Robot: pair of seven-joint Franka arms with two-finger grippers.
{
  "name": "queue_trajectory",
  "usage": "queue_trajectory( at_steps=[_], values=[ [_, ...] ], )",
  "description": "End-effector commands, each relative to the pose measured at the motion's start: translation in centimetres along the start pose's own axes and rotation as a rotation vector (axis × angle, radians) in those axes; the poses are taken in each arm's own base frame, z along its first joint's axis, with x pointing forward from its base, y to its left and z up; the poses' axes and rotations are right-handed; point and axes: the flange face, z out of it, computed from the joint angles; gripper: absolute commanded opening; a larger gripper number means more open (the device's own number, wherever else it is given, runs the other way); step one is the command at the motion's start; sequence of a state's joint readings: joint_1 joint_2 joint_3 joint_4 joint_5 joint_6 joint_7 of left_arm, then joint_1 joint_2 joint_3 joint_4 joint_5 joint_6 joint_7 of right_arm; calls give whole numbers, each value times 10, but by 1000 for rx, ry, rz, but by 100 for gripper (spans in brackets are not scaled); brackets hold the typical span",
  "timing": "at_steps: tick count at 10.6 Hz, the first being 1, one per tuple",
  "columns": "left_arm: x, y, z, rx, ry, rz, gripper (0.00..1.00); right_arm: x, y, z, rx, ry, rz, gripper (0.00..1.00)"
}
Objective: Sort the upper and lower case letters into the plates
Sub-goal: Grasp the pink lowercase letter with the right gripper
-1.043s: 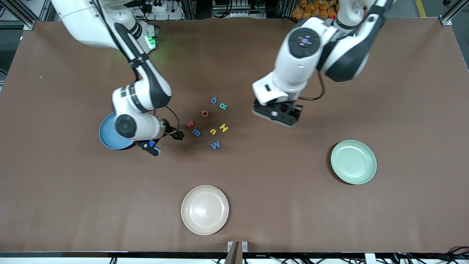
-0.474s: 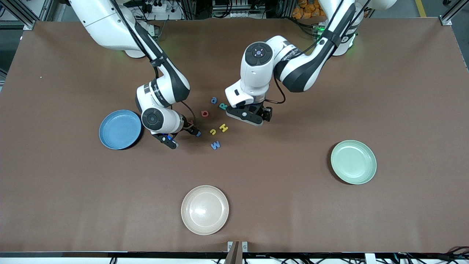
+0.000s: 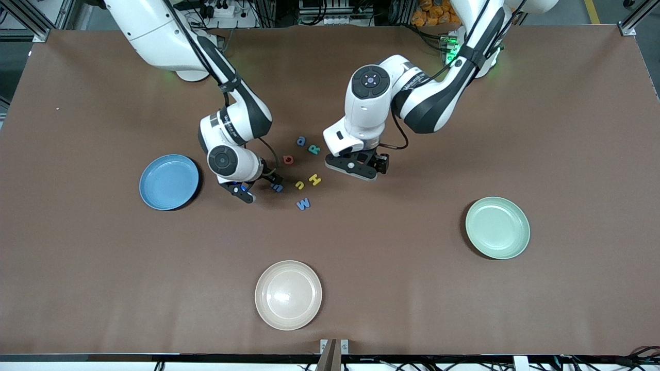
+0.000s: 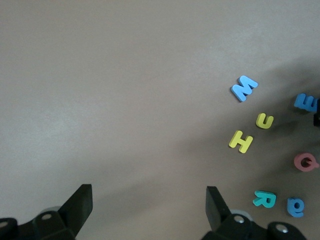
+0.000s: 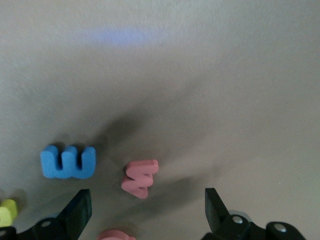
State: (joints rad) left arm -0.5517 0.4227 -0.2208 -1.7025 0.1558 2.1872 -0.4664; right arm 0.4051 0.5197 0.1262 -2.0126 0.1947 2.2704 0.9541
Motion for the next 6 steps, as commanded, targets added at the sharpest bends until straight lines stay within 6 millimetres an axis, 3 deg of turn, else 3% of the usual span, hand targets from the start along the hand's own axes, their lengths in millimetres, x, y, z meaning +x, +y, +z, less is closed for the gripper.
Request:
queue_trajectory(
  at_steps=[1, 6],
  values=[
    [-4, -5, -7, 20, 21, -5, 100, -10, 1, 6, 4, 3, 2, 100],
    [-4, -6, -7, 19, 22, -5, 100, -10, 9, 15, 0, 7, 3, 100]
  ],
)
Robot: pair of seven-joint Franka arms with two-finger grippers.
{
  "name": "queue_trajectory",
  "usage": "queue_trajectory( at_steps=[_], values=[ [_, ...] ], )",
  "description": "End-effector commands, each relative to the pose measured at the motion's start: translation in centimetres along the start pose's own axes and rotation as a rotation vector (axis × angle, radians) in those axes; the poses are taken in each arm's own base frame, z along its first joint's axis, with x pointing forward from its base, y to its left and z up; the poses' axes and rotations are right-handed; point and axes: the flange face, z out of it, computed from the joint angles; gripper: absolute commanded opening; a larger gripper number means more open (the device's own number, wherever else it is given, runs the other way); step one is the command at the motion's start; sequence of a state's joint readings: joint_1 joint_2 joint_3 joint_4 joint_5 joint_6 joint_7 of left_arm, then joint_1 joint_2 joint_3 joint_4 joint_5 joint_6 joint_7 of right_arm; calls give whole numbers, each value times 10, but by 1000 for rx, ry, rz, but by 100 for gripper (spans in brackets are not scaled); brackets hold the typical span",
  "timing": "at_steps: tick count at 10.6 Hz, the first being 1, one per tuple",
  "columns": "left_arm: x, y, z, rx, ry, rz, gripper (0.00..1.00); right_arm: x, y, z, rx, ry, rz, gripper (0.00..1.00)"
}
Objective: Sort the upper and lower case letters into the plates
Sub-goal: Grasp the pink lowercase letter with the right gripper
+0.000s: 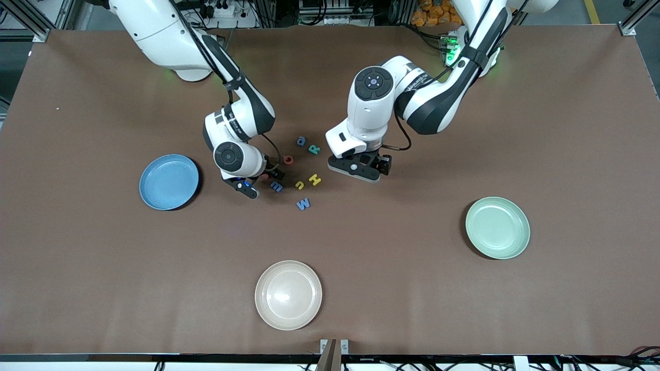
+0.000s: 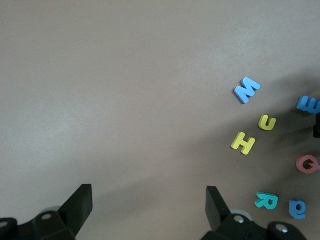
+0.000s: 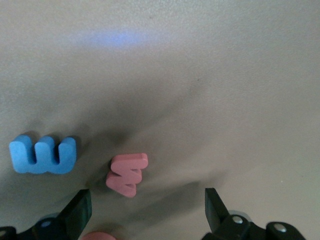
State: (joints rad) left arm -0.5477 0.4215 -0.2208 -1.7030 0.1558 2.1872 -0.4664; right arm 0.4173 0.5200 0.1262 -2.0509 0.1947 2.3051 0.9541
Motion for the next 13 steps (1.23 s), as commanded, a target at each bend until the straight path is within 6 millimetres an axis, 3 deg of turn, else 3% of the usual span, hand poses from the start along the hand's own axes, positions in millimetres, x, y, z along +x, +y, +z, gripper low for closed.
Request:
queue_trajectory(
  at_steps=[1, 5, 9, 12, 13],
  values=[
    [-5, -3, -7, 19, 22, -1, 100, -1, 4, -2, 13, 4, 3, 100],
    [-3, -3, -7, 16, 24, 2, 100, 1, 6, -3, 17, 5, -4, 100],
    [-3, -3, -6, 17, 23, 8, 100, 4, 5, -4, 38, 20, -2, 81],
    [-4, -3, -5, 19, 20, 8, 100, 4, 7, -1, 56, 37, -4, 80],
    [-3, -4, -5, 18, 21, 6, 100, 5, 11, 2, 76, 57, -3, 75]
  ],
)
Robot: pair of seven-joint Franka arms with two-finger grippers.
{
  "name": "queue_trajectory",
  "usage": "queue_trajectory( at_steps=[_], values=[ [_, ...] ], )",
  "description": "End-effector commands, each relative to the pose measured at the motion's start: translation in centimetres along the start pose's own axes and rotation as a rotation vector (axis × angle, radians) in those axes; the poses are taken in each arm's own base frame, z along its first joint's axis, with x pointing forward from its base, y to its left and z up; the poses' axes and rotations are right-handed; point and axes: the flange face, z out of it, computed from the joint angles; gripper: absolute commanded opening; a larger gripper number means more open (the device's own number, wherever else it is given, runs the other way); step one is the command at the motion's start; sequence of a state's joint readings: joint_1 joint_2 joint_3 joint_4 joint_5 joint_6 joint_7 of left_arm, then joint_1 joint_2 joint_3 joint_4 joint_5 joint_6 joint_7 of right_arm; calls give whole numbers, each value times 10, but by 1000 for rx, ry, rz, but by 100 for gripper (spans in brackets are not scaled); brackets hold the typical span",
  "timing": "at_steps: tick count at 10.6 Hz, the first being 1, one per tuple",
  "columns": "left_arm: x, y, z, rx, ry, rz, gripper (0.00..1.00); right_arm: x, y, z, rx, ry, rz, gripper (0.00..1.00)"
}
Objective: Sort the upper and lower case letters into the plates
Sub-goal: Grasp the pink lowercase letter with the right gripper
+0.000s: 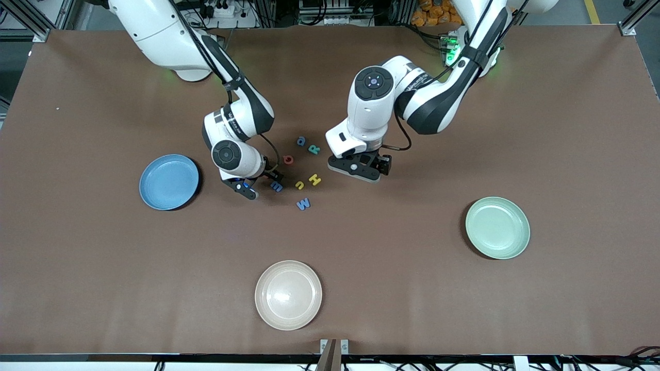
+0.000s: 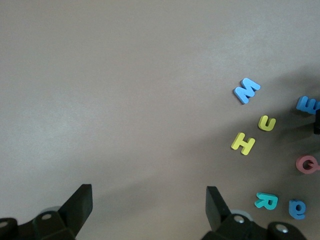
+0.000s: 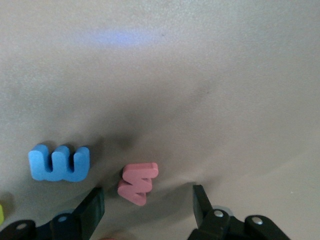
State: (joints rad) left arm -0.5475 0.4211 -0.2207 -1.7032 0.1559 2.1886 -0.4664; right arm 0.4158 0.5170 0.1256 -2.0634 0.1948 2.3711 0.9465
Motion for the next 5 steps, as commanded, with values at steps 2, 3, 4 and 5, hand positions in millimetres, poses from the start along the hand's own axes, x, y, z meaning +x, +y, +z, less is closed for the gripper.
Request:
queue_trajectory(
  at_steps=[2, 3, 4, 5],
  values=[
    [-3, -3, -5, 19, 20, 8, 100, 3, 15, 3, 36, 25, -7, 68],
    [-3, -3, -4, 19, 18, 8, 100, 4, 15, 4, 34, 25, -6, 68],
    [-3, -3, -3, 19, 17, 8, 100, 4, 16, 4, 32, 23, -6, 68],
    [-3, -3, -3, 19, 18, 8, 100, 4, 16, 3, 33, 24, -7, 64]
  ],
)
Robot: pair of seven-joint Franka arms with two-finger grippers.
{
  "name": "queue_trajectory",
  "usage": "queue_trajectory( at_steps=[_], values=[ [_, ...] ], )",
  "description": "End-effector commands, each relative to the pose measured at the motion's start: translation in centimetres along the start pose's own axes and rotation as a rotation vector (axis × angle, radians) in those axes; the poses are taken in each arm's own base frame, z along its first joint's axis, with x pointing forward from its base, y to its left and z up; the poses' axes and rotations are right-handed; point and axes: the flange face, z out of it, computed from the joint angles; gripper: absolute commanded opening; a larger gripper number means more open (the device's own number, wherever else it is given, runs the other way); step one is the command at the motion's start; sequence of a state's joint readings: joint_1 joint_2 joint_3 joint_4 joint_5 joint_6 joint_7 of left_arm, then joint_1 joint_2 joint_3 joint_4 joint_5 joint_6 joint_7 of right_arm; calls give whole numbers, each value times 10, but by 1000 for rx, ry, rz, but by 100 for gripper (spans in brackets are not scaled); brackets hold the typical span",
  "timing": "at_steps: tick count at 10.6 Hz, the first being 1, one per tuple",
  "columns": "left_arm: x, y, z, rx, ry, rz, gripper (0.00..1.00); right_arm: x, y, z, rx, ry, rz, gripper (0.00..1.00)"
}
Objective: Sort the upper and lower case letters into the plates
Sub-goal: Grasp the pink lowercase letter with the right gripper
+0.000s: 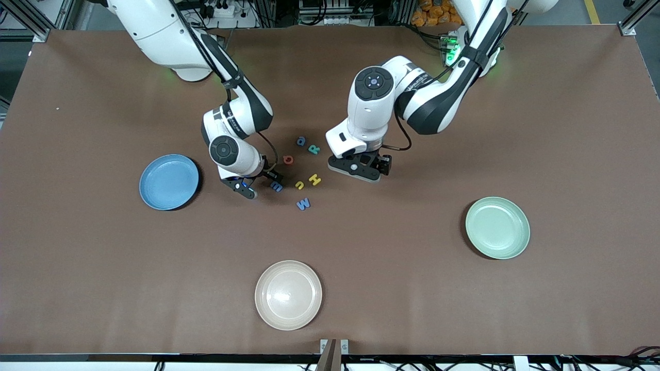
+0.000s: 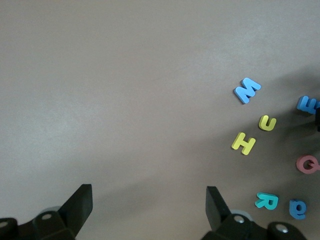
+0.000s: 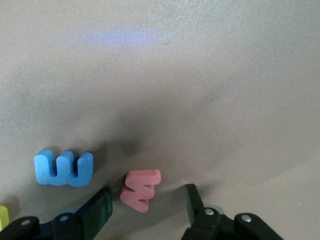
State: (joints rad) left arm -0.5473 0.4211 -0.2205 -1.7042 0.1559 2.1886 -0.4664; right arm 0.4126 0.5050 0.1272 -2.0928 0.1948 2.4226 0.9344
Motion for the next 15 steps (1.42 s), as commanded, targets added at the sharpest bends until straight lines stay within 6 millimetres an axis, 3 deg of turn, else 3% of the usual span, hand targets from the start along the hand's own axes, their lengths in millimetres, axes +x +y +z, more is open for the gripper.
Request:
queue_trajectory(
  at_steps=[1, 5, 7, 10, 13, 15],
  values=[
    [-3, -3, -3, 23, 20, 11, 100, 3, 11, 2, 8, 2, 2, 62],
    [-3, -4, -2, 25, 20, 12, 100, 3, 11, 2, 11, 5, -1, 54],
    [-1, -6, -6, 23, 26, 4, 100, 3, 11, 2, 11, 5, -4, 38],
    [0, -3, -6, 19, 28, 1, 100, 2, 10, 1, 11, 5, -7, 1],
    [5, 4, -3, -7, 45, -11, 100, 1, 10, -7, 10, 3, -10, 0],
    [6, 9, 2, -16, 50, -15, 100, 3, 18, -27, -16, -23, -36, 0]
  ],
)
